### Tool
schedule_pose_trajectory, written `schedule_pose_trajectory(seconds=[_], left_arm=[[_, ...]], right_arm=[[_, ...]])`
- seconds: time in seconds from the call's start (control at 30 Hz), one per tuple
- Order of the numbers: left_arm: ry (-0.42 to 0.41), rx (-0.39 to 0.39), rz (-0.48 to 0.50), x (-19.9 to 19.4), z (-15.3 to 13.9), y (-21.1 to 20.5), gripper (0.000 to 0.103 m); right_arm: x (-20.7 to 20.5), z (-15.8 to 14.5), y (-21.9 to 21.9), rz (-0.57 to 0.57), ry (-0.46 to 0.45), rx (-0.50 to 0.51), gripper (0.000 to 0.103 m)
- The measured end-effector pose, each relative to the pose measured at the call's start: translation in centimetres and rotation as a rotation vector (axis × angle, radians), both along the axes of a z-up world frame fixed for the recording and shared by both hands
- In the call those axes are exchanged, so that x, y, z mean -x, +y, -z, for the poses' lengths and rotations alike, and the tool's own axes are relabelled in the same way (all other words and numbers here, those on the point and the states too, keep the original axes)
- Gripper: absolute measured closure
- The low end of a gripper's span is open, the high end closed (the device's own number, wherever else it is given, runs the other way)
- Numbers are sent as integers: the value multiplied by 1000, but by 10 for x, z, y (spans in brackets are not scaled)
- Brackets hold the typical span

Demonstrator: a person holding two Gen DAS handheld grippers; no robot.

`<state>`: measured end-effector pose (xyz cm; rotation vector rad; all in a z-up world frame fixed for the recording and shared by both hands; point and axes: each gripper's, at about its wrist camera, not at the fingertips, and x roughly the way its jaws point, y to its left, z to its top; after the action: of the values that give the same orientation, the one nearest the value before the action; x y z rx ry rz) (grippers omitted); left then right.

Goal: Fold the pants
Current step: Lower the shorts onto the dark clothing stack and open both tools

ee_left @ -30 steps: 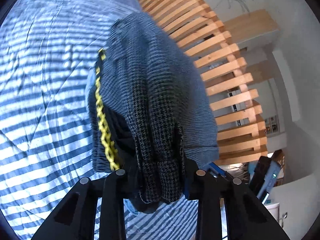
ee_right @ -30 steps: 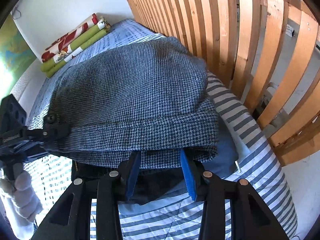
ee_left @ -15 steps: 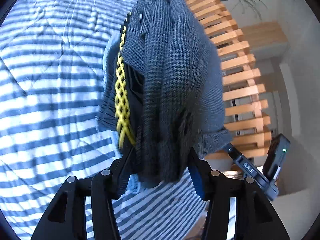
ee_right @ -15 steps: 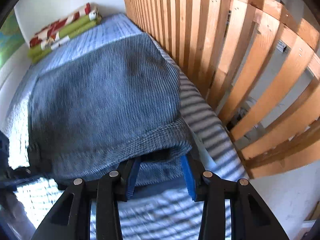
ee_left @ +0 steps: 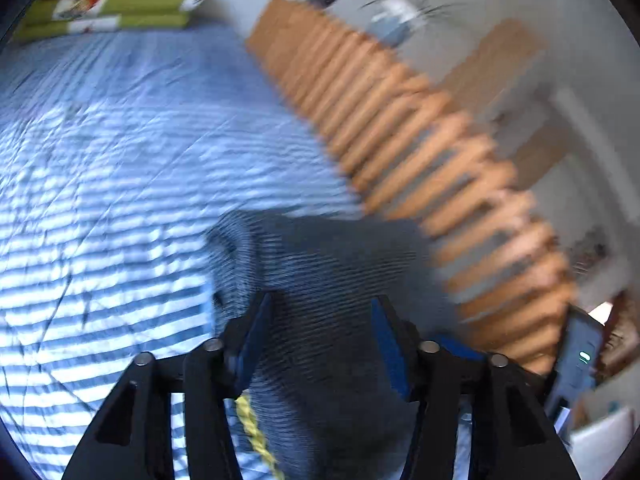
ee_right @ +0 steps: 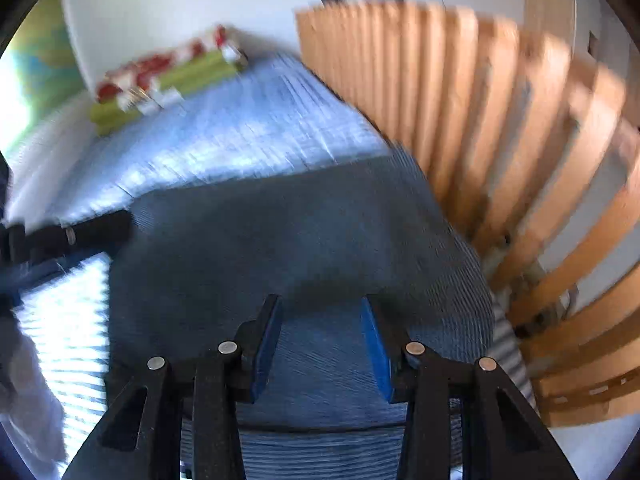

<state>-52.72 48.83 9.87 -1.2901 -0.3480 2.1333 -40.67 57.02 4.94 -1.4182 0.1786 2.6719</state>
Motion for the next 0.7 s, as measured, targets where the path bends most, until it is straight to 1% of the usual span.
schedule_pose_trajectory(seconds=[0.03,0.07,0.1,0.13,0.17,0.2,0.27,0.3,0.33,0.37,0.4,0.43,0.5,0.53,0.57,0.6,0.63,0.67,0.7], left_arm=[[-27,-1,-20,1,19,-4,70],[-27,-5,-24,5,26,-5,77],[-3,-32,-31,0,29,-10,77],[14,-56,-31,-4,28,-14,77],[13,-74,-35,-5,28,-18,75],[10,-97,-45,-5,24,-20,69],[18,-78,-40,-4,21,-17,64],[25,-81,-37,-6,17,-18,61],[41,-74,-25,-8,13,-14,61],[50,-70,-18,-15,13,-17,60],[52,-75,-10,-20,11,-15,55],[44,-82,-3,-25,10,-15,53],[29,-101,11,-34,9,-13,51],[23,-110,22,-40,8,-14,51],[9,-122,59,-48,10,-13,51],[4,-113,84,-54,12,-12,51],[7,-96,106,-62,14,-12,51],[19,-67,130,-72,17,-12,51],[32,-47,141,-78,18,-12,51]], right_arm=[[-3,14,9,9,-28,-25,70],[-6,26,15,4,-61,-50,70],[-12,36,21,30,-93,-124,63],[-16,38,26,43,-92,-151,61],[-19,33,33,51,-94,-145,61],[-22,25,38,69,-82,-124,62],[-24,-1,40,78,-15,-100,62],[-23,-20,36,77,53,-88,62],[-21,-31,32,69,93,-72,62],[-12,-44,24,64,134,-59,62],[1,-53,14,46,168,-40,62],[15,-56,6,16,180,-7,62],[47,-52,-15,-33,148,32,62],[62,-47,-21,-40,133,12,62],[76,-37,-31,-42,108,-50,62],[88,-24,-35,-42,74,-117,62],[91,-10,-37,-33,39,-170,62],[96,4,-34,-18,-4,-211,62],[94,5,-28,-5,0,-201,62]])
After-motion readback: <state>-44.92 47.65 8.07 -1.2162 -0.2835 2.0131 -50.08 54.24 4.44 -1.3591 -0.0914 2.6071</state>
